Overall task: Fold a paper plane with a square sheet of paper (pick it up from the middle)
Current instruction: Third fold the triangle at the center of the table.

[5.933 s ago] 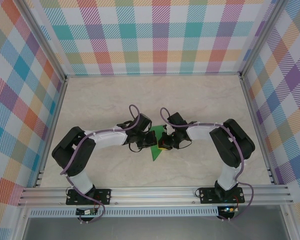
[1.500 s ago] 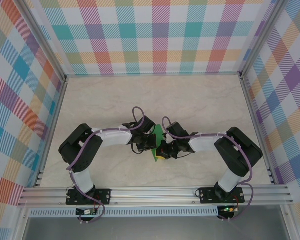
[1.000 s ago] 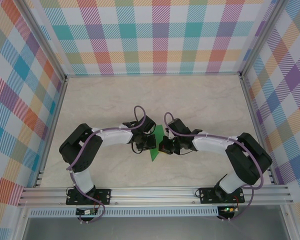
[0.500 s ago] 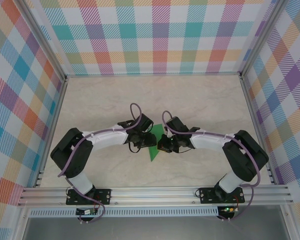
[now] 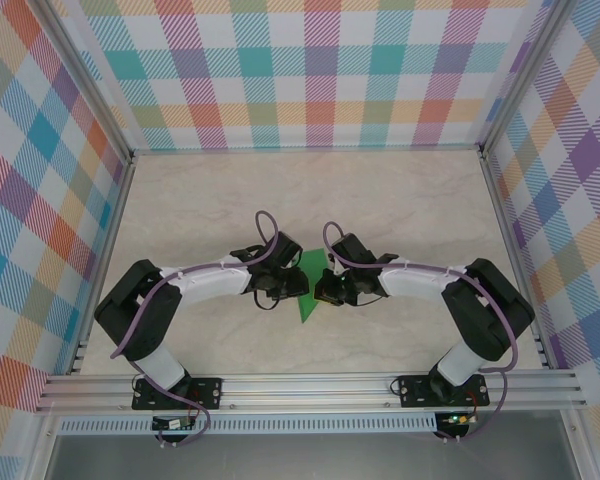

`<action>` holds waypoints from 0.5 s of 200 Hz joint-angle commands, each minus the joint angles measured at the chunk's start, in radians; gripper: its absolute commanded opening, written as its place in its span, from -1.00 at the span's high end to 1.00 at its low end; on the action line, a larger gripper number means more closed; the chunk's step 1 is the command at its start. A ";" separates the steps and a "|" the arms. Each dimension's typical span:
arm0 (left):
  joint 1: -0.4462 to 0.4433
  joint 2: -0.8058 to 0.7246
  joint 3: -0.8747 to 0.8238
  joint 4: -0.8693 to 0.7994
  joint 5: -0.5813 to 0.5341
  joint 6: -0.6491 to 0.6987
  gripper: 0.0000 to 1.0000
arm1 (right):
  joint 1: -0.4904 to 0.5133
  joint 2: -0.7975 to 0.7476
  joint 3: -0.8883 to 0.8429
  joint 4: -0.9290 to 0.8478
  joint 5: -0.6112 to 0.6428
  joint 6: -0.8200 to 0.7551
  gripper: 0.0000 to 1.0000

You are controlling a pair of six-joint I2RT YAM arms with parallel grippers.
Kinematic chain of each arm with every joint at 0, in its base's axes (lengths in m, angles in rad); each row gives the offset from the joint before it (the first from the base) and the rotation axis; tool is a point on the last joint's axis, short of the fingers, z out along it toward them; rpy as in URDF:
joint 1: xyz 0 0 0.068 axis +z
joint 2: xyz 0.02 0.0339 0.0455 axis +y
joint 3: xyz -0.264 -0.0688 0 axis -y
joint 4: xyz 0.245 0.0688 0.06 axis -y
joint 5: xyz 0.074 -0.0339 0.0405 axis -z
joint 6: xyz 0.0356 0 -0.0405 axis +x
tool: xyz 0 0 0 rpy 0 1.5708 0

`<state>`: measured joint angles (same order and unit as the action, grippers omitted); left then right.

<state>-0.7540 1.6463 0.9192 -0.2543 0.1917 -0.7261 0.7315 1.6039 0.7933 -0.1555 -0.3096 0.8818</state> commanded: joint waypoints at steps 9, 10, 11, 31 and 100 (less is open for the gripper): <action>0.017 0.000 -0.020 0.043 0.018 0.001 0.65 | 0.004 0.020 0.032 -0.007 0.006 -0.011 0.82; 0.018 -0.001 -0.020 0.043 0.018 0.001 0.66 | 0.005 0.021 0.032 -0.007 0.006 -0.011 0.82; 0.018 -0.001 -0.020 0.043 0.018 0.001 0.67 | 0.005 0.021 0.033 -0.007 0.007 -0.011 0.82; 0.019 0.003 -0.022 0.043 0.018 0.006 0.76 | 0.005 0.027 0.039 -0.007 0.014 -0.010 0.82; 0.022 0.029 0.005 0.015 -0.002 0.063 0.87 | 0.005 0.081 0.087 -0.007 0.029 -0.008 0.84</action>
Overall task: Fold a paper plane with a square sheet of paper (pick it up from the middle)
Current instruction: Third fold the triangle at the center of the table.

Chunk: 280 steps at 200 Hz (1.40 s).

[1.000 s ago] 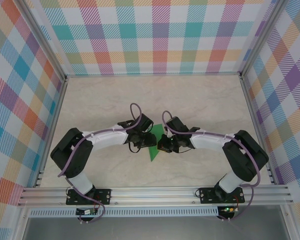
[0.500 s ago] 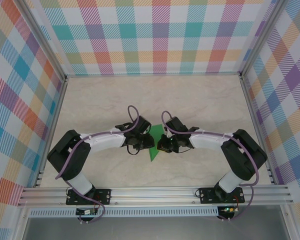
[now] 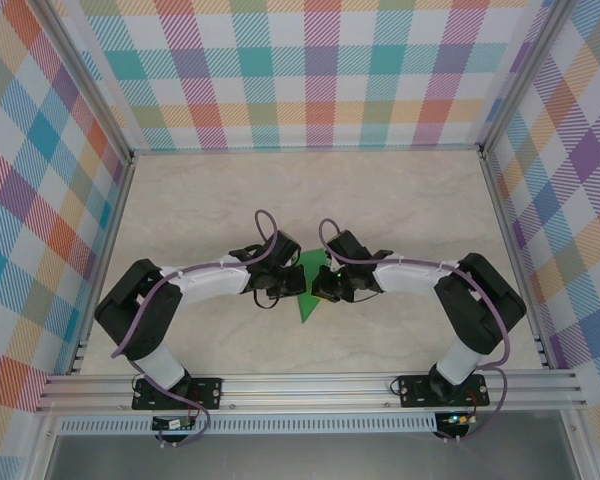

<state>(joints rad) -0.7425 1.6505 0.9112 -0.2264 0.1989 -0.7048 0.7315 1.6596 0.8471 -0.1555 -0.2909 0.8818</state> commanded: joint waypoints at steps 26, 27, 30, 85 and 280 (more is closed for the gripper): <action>0.012 0.041 0.027 -0.022 -0.021 0.057 0.88 | 0.005 0.047 0.037 0.001 0.001 -0.006 0.84; 0.012 0.041 0.027 -0.023 -0.021 0.058 0.88 | 0.005 0.048 0.037 0.001 0.001 -0.007 0.85; 0.012 0.043 0.026 -0.023 -0.022 0.059 0.88 | 0.005 0.050 0.037 0.002 0.000 -0.006 0.85; 0.011 0.058 0.037 -0.024 -0.049 0.071 0.89 | 0.004 0.067 0.029 0.004 -0.003 -0.008 0.85; 0.012 0.101 0.060 -0.032 -0.057 0.091 0.91 | 0.004 0.076 0.026 -0.019 0.014 -0.014 0.86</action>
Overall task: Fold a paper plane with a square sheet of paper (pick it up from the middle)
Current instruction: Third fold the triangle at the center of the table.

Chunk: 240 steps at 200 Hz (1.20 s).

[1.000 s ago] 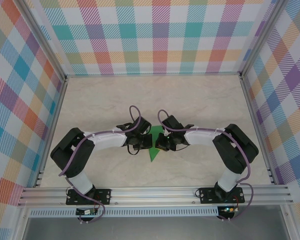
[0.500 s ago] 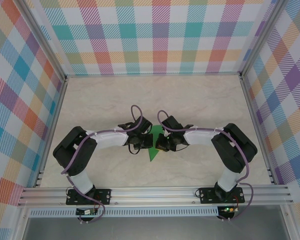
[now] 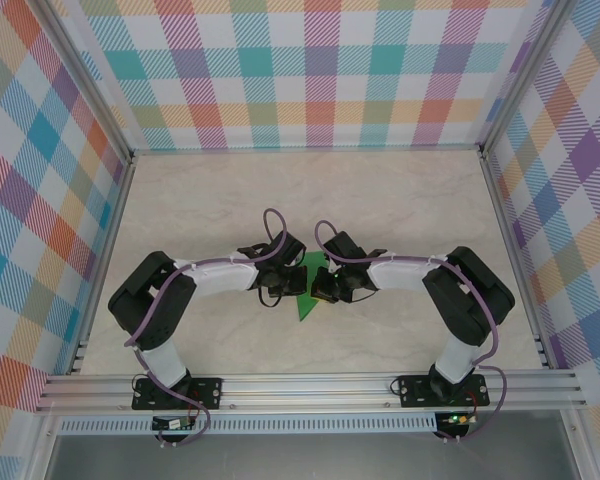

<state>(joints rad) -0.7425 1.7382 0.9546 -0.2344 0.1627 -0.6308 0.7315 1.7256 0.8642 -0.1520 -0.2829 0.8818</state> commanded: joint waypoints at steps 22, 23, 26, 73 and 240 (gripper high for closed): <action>0.013 0.015 0.013 -0.021 -0.016 0.016 0.91 | 0.005 0.002 0.013 -0.017 -0.006 -0.017 0.85; 0.013 0.014 0.012 -0.021 -0.016 0.017 0.91 | 0.005 0.001 0.013 -0.016 -0.007 -0.017 0.85; 0.012 0.015 0.012 -0.021 -0.015 0.015 0.91 | 0.005 0.000 0.013 -0.016 -0.010 -0.019 0.85; 0.012 0.022 -0.003 -0.011 -0.010 0.009 0.92 | 0.006 -0.013 -0.006 0.099 -0.155 -0.037 0.85; 0.012 0.024 -0.014 0.004 -0.011 0.001 0.95 | 0.031 -0.044 -0.135 0.136 -0.098 0.023 0.89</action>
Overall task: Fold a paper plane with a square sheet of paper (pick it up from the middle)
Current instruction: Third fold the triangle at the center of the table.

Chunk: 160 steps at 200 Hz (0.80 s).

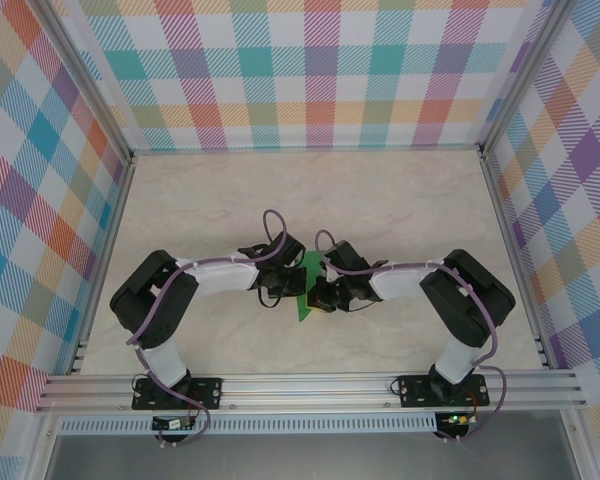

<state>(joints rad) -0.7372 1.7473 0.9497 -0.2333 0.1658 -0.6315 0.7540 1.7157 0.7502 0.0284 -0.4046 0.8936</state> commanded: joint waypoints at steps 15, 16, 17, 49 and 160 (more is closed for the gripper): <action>0.007 0.016 -0.010 0.002 -0.014 0.001 0.95 | 0.008 -0.036 -0.021 -0.043 0.021 0.010 0.89; 0.007 0.016 -0.010 0.002 -0.014 0.001 0.95 | 0.008 -0.036 -0.022 -0.042 0.020 0.009 0.89; 0.007 0.017 -0.010 0.003 -0.013 0.001 0.95 | 0.007 -0.036 -0.022 -0.042 0.019 0.009 0.89; 0.007 0.020 -0.012 0.003 -0.014 0.001 0.95 | 0.008 -0.052 -0.034 0.030 -0.055 -0.003 0.89; 0.007 0.021 -0.014 0.000 -0.019 0.002 0.96 | 0.061 -0.005 -0.059 0.091 -0.052 0.021 0.89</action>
<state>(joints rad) -0.7372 1.7496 0.9497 -0.2321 0.1658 -0.6315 0.8070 1.6901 0.7052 0.0978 -0.4721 0.9051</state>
